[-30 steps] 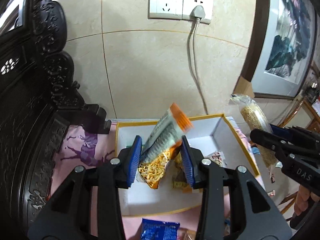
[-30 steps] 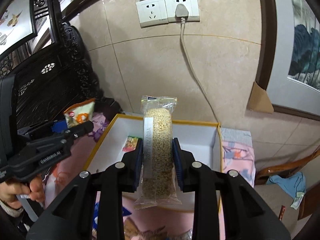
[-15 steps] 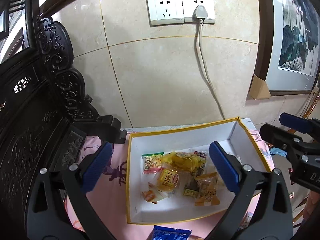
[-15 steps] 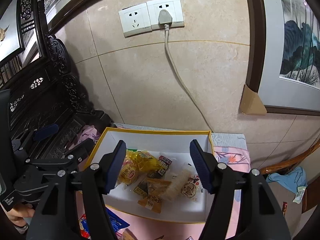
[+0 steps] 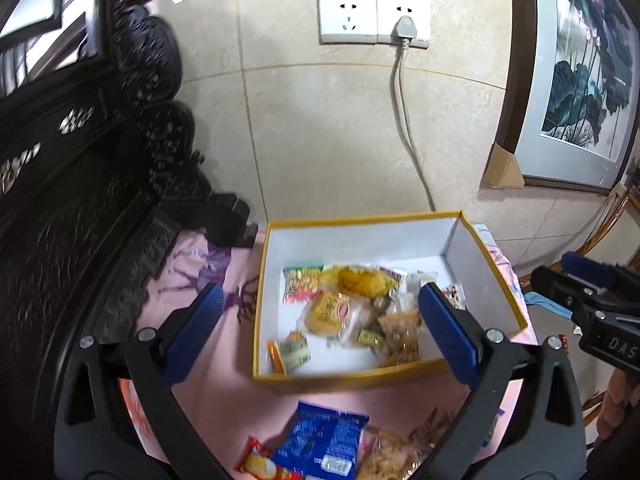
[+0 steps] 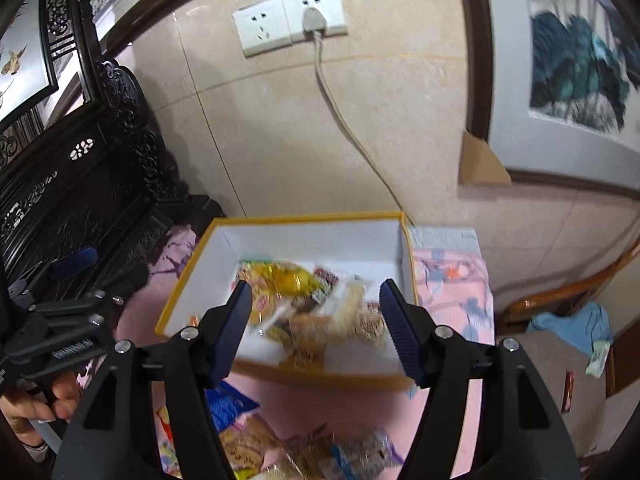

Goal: Organize snacks
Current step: 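Move both open grippers back over the remaining snack pile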

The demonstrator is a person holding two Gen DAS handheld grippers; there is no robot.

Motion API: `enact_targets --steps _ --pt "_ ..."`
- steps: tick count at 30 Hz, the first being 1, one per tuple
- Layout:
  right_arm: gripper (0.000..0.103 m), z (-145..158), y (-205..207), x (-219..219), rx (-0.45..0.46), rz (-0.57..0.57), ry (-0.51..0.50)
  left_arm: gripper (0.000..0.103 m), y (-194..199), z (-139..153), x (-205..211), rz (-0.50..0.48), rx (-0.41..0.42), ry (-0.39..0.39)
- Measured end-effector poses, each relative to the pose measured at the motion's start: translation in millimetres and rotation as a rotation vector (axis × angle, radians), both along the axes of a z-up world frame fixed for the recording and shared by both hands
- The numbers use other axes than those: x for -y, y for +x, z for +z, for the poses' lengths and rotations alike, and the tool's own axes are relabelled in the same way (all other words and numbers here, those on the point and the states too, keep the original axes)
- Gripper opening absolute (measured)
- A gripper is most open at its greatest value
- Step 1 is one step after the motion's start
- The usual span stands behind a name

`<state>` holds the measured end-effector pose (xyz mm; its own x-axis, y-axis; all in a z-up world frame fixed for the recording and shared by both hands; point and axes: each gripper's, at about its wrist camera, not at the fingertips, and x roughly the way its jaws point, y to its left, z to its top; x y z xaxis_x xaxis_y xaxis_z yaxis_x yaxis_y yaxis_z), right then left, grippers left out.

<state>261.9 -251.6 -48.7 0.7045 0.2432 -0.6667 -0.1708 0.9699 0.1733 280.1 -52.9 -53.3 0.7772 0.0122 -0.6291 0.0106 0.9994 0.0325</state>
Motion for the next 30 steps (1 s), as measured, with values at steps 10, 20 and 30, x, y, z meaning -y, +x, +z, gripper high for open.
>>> enact_targets --steps 10,20,30 --pt "0.068 -92 -57 29 -0.233 -0.027 -0.036 0.1 -65 -51 -47 0.087 -0.078 -0.053" --pt "0.068 -176 -122 7 -0.501 0.055 0.151 0.1 -135 -121 -79 0.086 -0.192 -0.036" --pt "0.059 -201 -96 -43 -0.593 0.024 0.18 0.1 -168 -134 -93 0.126 -0.245 -0.057"
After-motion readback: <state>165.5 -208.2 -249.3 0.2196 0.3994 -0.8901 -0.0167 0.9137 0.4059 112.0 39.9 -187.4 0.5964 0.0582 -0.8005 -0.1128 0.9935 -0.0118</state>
